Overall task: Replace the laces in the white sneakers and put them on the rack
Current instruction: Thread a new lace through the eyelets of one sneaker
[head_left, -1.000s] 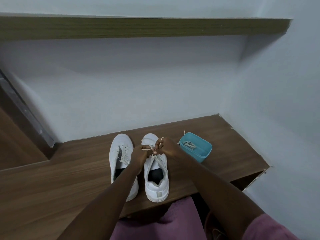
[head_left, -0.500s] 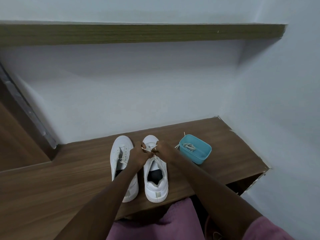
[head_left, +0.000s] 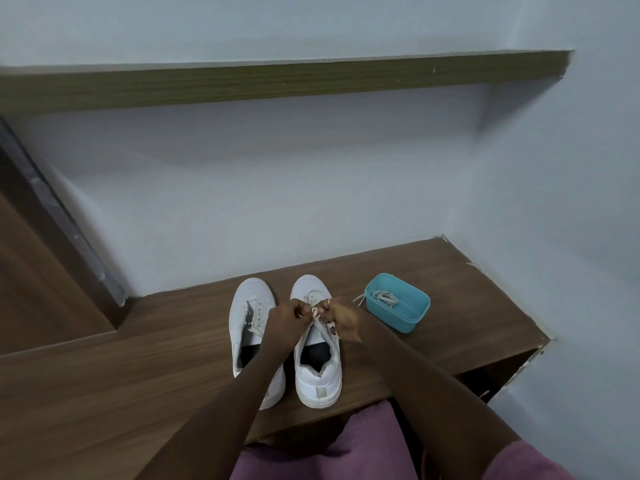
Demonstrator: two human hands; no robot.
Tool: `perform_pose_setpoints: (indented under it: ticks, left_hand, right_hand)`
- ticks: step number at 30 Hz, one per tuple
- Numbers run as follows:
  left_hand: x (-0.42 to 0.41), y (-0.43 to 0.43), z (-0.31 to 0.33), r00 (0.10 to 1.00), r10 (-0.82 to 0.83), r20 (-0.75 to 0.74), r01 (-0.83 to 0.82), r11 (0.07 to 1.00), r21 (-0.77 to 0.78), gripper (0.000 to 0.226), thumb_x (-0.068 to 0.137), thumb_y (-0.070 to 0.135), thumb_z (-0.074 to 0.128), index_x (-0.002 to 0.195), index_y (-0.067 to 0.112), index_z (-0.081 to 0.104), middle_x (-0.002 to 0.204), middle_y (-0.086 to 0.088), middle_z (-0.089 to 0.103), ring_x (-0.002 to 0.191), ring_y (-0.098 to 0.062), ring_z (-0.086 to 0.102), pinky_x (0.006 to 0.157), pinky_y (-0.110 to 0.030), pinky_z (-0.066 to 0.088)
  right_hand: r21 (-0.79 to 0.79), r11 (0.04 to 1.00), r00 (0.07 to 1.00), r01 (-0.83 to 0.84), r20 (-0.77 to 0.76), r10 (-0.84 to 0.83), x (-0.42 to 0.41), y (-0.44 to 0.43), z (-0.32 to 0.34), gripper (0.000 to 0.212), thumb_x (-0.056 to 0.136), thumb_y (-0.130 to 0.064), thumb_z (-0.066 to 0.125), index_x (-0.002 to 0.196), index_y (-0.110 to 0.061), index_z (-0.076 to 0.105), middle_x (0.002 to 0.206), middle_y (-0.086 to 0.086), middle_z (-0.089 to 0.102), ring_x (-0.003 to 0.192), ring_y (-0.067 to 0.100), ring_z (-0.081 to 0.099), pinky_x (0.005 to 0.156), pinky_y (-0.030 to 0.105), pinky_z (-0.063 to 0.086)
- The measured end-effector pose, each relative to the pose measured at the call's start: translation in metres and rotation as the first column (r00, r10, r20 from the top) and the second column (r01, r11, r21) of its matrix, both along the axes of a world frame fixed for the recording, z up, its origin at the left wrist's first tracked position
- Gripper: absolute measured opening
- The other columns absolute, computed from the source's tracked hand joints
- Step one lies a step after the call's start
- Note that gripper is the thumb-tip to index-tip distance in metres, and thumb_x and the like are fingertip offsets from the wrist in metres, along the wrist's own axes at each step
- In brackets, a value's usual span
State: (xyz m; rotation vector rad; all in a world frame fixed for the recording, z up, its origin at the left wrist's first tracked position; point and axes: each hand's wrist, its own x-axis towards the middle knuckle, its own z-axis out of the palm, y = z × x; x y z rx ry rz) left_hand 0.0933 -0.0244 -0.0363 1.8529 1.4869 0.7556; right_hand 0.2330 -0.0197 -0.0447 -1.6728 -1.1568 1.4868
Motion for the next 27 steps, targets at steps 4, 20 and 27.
perform_pose_setpoints:
  ticks: [4, 20, 27]
  left_hand:
    - [-0.001, -0.002, -0.009, 0.975, 0.026, -0.219, 0.003, 0.991, 0.130, 0.021, 0.083, 0.033, 0.067, 0.095, 0.016, 0.071, 0.101, 0.001, 0.068, 0.097, -0.021, 0.061, 0.086, -0.036, 0.043]
    - [0.008, -0.008, 0.035, 0.970, 0.145, 0.196, -0.060, 0.922, -0.383, 0.031, 0.075, 0.036, 0.047, 0.052, 0.017, 0.040, 0.058, 0.000, 0.041, 0.058, -0.019, 0.038, 0.065, -0.038, 0.035]
    - [-0.003, 0.000, 0.033, 0.958, 0.106, 0.265, -0.019, 0.949, -0.313, 0.039, 0.093, 0.020, 0.056, 0.055, 0.013, 0.055, 0.056, 0.002, 0.055, 0.056, -0.012, 0.043, 0.063, -0.027, 0.034]
  right_hand:
    - [-0.045, 0.998, 0.998, 0.034, -0.049, -0.036, -0.004, -0.001, 0.004, 0.041, 0.084, 0.014, 0.024, 0.061, -0.017, 0.038, 0.063, -0.001, 0.036, 0.056, 0.008, 0.031, 0.050, 0.020, 0.022]
    - [-0.127, 0.988, 0.996, 0.085, 0.022, -0.083, -0.009, 0.003, 0.021, 0.037, 0.096, -0.002, 0.028, 0.062, -0.014, 0.037, 0.066, 0.000, 0.035, 0.056, 0.007, 0.029, 0.054, 0.019, 0.023]
    - [-0.077, 0.991, 0.991, 0.106, 0.085, -0.099, -0.012, -0.002, 0.020, 0.036, 0.090, 0.003, 0.029, 0.063, -0.016, 0.043, 0.065, 0.002, 0.039, 0.056, 0.010, 0.031, 0.056, 0.021, 0.026]
